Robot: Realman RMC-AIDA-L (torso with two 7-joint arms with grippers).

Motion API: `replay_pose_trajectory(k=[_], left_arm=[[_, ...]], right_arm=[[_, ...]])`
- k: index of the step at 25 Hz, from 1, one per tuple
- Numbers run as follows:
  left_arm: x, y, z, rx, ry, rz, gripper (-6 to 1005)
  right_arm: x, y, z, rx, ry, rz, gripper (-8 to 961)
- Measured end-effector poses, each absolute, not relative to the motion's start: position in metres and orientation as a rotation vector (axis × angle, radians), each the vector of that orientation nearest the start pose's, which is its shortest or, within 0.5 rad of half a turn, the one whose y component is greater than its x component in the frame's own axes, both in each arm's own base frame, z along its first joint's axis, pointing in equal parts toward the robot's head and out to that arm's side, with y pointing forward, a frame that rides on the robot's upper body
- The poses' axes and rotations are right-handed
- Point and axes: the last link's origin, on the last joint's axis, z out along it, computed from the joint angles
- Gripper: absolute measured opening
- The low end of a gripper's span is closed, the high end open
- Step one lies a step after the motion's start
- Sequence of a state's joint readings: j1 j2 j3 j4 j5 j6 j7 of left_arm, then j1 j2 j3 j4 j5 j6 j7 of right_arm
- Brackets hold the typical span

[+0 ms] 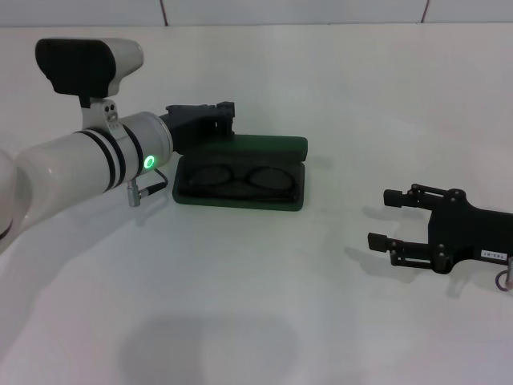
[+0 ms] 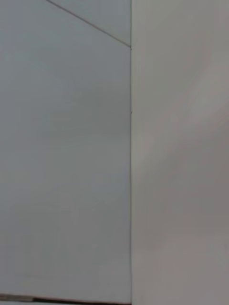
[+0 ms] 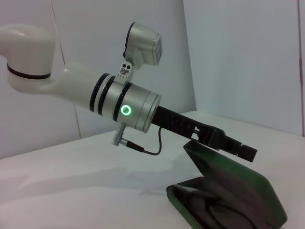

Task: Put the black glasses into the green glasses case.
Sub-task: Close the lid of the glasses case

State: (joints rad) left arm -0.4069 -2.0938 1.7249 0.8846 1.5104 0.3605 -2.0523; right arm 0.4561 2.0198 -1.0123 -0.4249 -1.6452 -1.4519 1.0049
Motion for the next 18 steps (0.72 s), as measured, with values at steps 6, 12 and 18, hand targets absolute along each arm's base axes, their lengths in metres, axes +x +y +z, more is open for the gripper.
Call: replay_pose_trajectory(k=[6,12,18], left_arm=[[-0.236,0.375,-0.076,-2.135,-1.094,-0.487,9],[-0.237,0.37,-0.078,-2.174,-1.049,-0.493,9],[-0.243,0.365,-0.082,-2.197,-1.015,-0.503,9]], right_arm=[[0.282,0.304,-0.031,-2.721,0.381,0.736,744],[0.281,0.305,-0.031,-2.721,0.376,0.736,743],[0.28,0.306,-0.031,-2.722,0.38,0.737,743]])
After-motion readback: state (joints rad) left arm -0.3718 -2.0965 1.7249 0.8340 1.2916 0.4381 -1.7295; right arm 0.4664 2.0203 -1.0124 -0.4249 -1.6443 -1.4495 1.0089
